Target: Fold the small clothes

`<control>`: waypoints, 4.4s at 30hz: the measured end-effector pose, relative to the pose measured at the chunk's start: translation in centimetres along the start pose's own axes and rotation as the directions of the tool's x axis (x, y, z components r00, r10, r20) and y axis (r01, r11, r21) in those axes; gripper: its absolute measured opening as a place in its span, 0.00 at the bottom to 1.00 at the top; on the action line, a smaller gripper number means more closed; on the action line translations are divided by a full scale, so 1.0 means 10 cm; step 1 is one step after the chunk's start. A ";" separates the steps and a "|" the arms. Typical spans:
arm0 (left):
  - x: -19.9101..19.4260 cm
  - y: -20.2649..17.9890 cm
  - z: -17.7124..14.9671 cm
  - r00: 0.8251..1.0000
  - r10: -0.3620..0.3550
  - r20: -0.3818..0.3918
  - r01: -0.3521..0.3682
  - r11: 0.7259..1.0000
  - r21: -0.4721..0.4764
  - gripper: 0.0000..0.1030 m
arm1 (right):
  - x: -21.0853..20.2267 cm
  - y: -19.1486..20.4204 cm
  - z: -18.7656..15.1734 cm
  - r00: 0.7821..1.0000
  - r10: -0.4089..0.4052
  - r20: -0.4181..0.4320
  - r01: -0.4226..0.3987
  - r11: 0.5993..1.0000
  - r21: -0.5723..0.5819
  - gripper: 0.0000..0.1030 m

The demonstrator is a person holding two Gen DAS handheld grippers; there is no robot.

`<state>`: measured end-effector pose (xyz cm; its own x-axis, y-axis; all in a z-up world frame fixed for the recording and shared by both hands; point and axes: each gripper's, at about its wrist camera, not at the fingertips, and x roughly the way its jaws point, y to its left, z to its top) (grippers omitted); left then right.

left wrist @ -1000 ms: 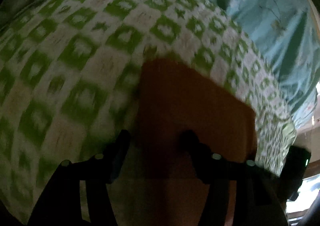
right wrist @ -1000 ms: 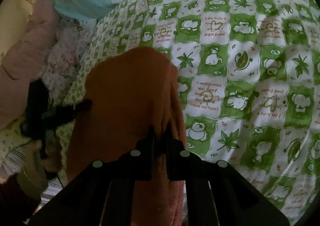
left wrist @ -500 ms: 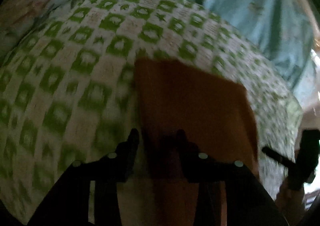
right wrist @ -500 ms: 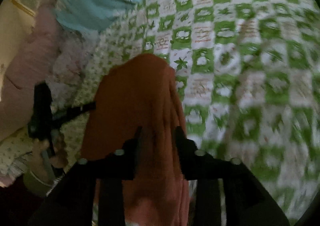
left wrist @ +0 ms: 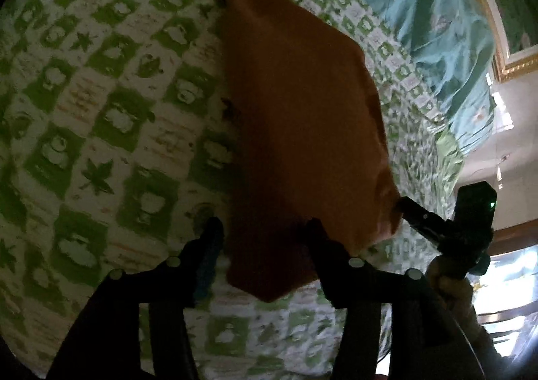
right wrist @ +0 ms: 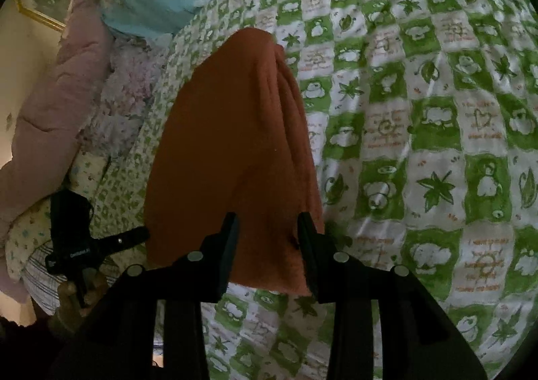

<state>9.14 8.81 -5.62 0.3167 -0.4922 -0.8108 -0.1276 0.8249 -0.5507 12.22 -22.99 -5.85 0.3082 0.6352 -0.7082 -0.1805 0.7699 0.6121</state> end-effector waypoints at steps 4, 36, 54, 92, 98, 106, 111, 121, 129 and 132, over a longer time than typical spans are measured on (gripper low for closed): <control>0.11 -0.03 0.03 1.000 0.018 0.006 -0.018 1.000 0.001 0.56 | 0.08 0.02 0.03 1.000 -0.002 -0.010 0.002 1.000 -0.010 0.33; 0.05 -0.04 0.34 0.987 0.144 0.066 -0.145 0.989 0.002 0.36 | 0.26 0.47 0.65 0.992 -0.098 0.078 0.109 0.982 -0.157 0.12; 0.04 -0.18 0.26 0.984 0.162 0.073 -0.166 0.985 0.052 0.43 | 0.06 0.20 0.49 0.992 -0.105 0.076 0.110 0.991 -0.071 0.06; -0.54 -0.25 -0.52 0.951 0.262 0.165 -0.301 0.906 0.297 0.72 | -0.50 0.61 -0.80 0.964 -0.202 0.175 0.216 0.975 -0.062 0.59; -0.56 -0.35 -0.66 0.920 0.327 0.218 -0.387 0.847 0.364 0.78 | -0.45 0.71 -0.89 0.964 -0.201 0.173 0.225 0.966 -0.131 0.65; -0.48 -0.41 -0.64 0.881 0.403 0.249 -0.470 0.808 0.355 0.80 | -0.29 0.79 -0.90 0.971 -0.199 0.133 0.222 0.957 -0.187 0.71; -0.44 -0.38 -0.61 0.872 0.425 0.243 -0.487 0.802 0.346 0.80 | -0.21 0.82 -0.90 0.970 -0.213 0.121 0.235 0.947 -0.219 0.75; -0.38 -0.40 -0.53 0.840 0.472 0.267 -0.541 0.767 0.346 0.81 | -0.05 0.85 -0.88 0.969 -0.227 0.099 0.245 0.936 -0.251 0.78; -0.38 -0.47 -0.40 0.832 0.469 0.297 -0.550 0.765 0.334 0.81 | 0.00 0.89 -0.75 0.969 -0.224 0.104 0.244 0.929 -0.277 0.80; -0.37 -0.49 -0.34 0.832 0.466 0.301 -0.549 0.770 0.326 0.81 | 0.02 0.92 -0.69 0.966 -0.231 0.115 0.256 0.922 -0.292 0.81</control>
<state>5.35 5.66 -0.60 0.4873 0.0585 -0.8713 0.0343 0.9957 0.0860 4.17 -15.40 -2.82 0.4473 0.4285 -0.7851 -0.3601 0.8898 0.2805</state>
